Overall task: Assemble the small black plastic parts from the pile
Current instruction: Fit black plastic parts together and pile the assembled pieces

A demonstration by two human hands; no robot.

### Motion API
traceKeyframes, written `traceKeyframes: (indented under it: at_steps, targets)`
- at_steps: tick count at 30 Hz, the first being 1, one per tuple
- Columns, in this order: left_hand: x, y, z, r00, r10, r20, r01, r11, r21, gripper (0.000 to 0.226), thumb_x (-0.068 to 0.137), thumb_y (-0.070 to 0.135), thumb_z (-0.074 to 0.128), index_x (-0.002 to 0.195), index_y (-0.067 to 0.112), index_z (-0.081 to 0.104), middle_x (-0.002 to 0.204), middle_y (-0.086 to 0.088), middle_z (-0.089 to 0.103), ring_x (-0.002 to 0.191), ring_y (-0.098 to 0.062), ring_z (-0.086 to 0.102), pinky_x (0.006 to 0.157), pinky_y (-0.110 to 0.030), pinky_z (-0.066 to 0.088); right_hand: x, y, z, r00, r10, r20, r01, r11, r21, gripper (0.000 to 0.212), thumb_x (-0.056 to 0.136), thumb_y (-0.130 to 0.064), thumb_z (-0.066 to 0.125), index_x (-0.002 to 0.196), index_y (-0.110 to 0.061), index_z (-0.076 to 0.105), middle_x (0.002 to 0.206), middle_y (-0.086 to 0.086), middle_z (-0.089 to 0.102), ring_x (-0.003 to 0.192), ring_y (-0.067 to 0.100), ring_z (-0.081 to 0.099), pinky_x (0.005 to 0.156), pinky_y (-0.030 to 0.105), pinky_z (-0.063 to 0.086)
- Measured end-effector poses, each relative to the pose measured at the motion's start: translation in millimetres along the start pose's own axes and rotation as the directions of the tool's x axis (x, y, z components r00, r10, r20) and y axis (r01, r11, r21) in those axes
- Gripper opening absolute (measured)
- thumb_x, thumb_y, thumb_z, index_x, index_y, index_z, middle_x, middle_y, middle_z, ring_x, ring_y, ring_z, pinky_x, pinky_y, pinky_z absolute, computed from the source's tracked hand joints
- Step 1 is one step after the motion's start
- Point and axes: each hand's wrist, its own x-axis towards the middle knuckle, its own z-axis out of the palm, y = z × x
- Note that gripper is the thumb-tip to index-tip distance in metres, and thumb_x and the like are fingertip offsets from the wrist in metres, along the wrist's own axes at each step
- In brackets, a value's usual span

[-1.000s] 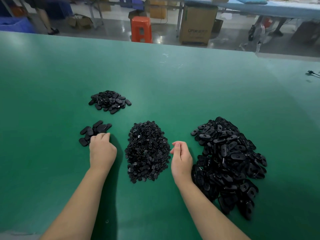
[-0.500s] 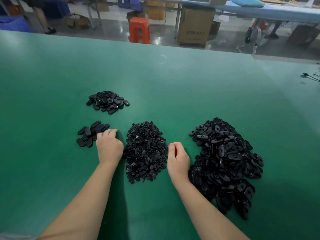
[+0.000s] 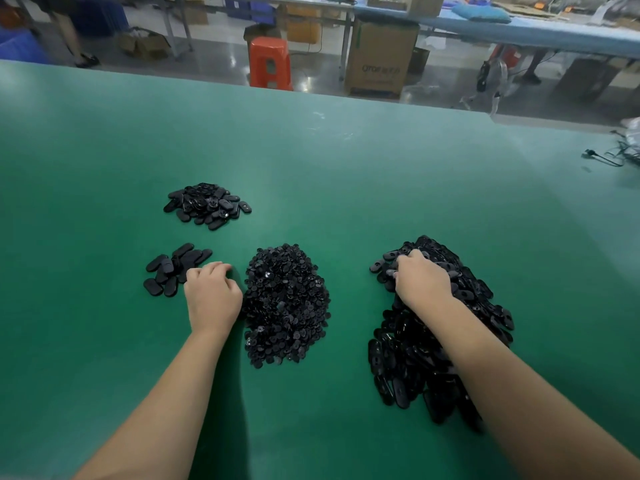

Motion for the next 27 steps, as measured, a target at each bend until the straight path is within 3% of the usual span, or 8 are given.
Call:
traceKeyframes:
  at_steps: [4,7,13,18,20,23,25,27]
  targets:
    - [0,-2,0,1.000,-0.007,-0.010,0.007,1.000,-0.024,0.033,0.091,0.003,0.054,0.119,0.004,0.071,0.125,-0.011,0.068,0.116,-0.037,0.047,0.097,-0.048,0.040,3,5,7,1.000,-0.004,0.028,0.004,1.000,-0.012,0.016,0.104,-0.027,0.052,0.106,-0.011,0.055,0.117,0.010,0.049,0.073,0.027,0.051,0.064,0.034,0.042]
    - [-1,-3,-1,1.000,-0.005,-0.020,0.004,0.998,-0.056,0.032,0.091,0.002,0.054,0.117,0.004,0.072,0.123,-0.011,0.069,0.115,-0.036,0.047,0.098,-0.046,0.040,7,7,7,1.000,0.005,0.029,-0.006,1.000,0.030,0.023,0.104,-0.032,0.053,0.115,-0.013,0.057,0.118,0.009,0.048,0.077,0.027,0.054,0.067,0.035,0.044]
    - [-1,-3,-2,0.999,0.003,-0.032,-0.006,0.997,-0.081,0.030,0.090,0.001,0.054,0.113,0.004,0.073,0.121,-0.011,0.070,0.114,-0.035,0.047,0.098,-0.046,0.041,9,12,8,0.998,0.065,-0.016,-0.058,0.957,0.286,0.016,0.098,-0.031,0.063,0.111,-0.020,0.063,0.119,0.006,0.053,0.088,0.026,0.061,0.074,0.034,0.047]
    - [-2,-2,-1,1.000,0.002,-0.026,-0.004,0.997,-0.077,0.032,0.089,0.001,0.054,0.114,0.005,0.073,0.121,-0.010,0.070,0.115,-0.035,0.047,0.099,-0.047,0.041,10,-2,0,0.987,0.112,-0.116,-0.029,0.830,0.557,0.012,0.095,-0.025,0.064,0.102,-0.016,0.065,0.095,-0.002,0.065,0.089,0.019,0.061,0.076,0.031,0.049]
    - [-1,-2,-2,1.000,-0.001,-0.025,-0.001,0.997,-0.075,0.032,0.089,0.001,0.054,0.114,0.005,0.073,0.122,-0.010,0.070,0.116,-0.035,0.047,0.099,-0.047,0.041,8,-15,-6,0.982,0.160,-0.097,-0.029,0.645,0.764,0.009,0.095,-0.022,0.064,0.100,-0.015,0.063,0.087,-0.005,0.066,0.074,0.011,0.061,0.061,0.019,0.046]
    - [-1,-2,-2,1.000,-0.003,-0.017,0.002,0.998,-0.070,0.032,0.089,0.002,0.054,0.115,0.005,0.073,0.122,-0.010,0.070,0.116,-0.035,0.047,0.100,-0.047,0.041,-6,-40,-10,0.985,0.174,0.014,-0.036,0.121,0.992,0.014,0.097,-0.011,0.063,0.110,-0.009,0.060,0.094,0.009,0.071,0.066,0.010,0.068,0.058,0.016,0.053]
    - [-1,-2,-2,1.000,-0.002,-0.015,0.001,0.998,-0.070,0.033,0.089,0.002,0.054,0.115,0.005,0.073,0.123,-0.010,0.070,0.116,-0.035,0.047,0.101,-0.047,0.041,-18,-57,-5,0.985,0.173,0.015,-0.007,-0.044,0.999,0.023,0.097,-0.007,0.062,0.116,-0.021,0.059,0.092,0.006,0.074,0.070,0.008,0.070,0.067,0.019,0.057]
    - [-2,-2,-2,1.000,-0.003,-0.015,0.001,0.997,-0.071,0.033,0.089,0.002,0.054,0.115,0.005,0.073,0.123,-0.010,0.069,0.115,-0.035,0.047,0.101,-0.047,0.041,-29,-75,5,0.980,0.197,0.019,0.006,-0.126,0.992,0.037,0.098,-0.006,0.061,0.120,-0.035,0.056,0.091,0.002,0.074,0.072,0.005,0.068,0.075,0.023,0.059]
